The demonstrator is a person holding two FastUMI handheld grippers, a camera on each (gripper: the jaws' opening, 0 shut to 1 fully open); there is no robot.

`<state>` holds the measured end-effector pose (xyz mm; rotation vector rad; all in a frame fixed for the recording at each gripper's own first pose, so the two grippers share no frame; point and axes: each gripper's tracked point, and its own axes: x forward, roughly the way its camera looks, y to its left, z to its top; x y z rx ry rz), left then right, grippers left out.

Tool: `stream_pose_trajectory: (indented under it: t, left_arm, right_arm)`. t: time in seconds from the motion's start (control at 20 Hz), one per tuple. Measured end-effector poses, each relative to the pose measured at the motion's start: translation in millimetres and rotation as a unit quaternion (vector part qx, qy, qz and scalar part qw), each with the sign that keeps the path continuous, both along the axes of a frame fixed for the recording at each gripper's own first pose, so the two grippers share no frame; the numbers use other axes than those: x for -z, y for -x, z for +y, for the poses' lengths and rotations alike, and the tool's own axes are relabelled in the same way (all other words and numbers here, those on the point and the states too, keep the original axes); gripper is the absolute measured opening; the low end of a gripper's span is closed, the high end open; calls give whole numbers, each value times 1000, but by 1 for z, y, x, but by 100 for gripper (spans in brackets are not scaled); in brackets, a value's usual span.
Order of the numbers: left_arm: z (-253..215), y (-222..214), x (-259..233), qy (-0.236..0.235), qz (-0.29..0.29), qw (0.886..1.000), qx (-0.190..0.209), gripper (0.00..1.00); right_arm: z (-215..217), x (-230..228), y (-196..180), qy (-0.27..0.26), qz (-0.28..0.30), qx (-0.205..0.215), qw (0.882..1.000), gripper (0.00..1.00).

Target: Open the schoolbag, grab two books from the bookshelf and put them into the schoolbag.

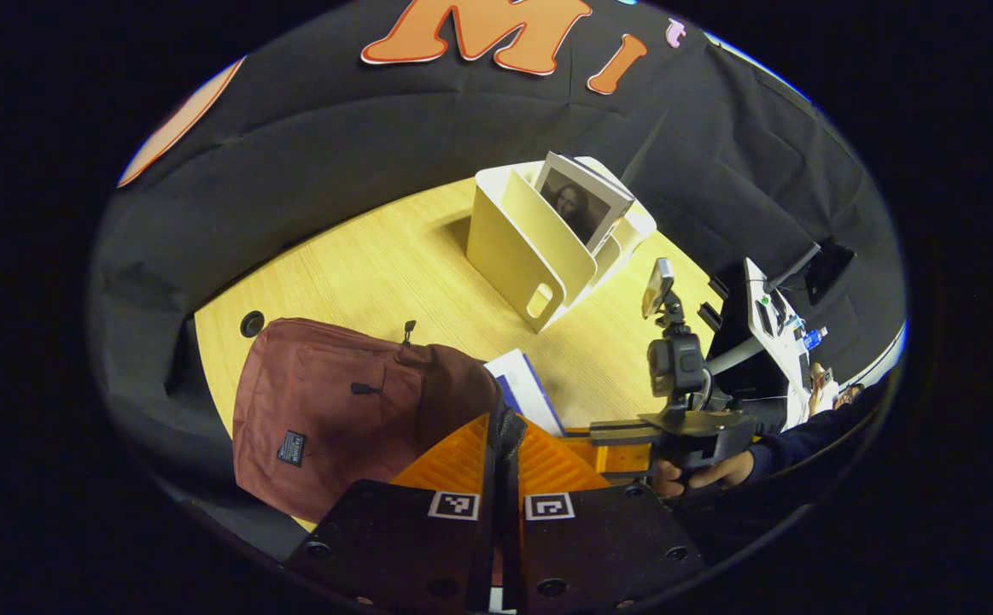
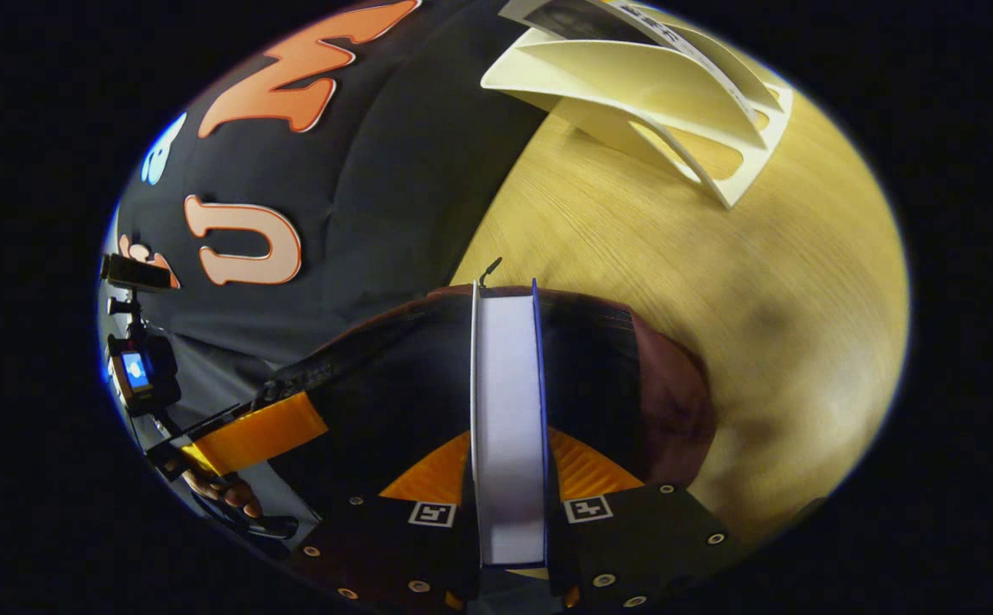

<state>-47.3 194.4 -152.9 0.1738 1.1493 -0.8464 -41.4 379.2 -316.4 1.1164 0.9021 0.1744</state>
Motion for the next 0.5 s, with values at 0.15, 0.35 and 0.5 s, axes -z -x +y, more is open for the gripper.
stream_pose_trajectory:
  t: [0.15,0.35,0.5]
  left_arm:
    - [-1,6,4,8,7,1000,-3,6]
    - [-10,17,10,16,13,1000,0,6]
    - [-16,26,17,13,19,1000,6,5]
  right_arm:
    - [9,5,-11,-1,-13,17,1000,31]
    - [24,16,-21,-17,-18,36,999,31]
    - [39,27,-26,-23,-14,35,999,33]
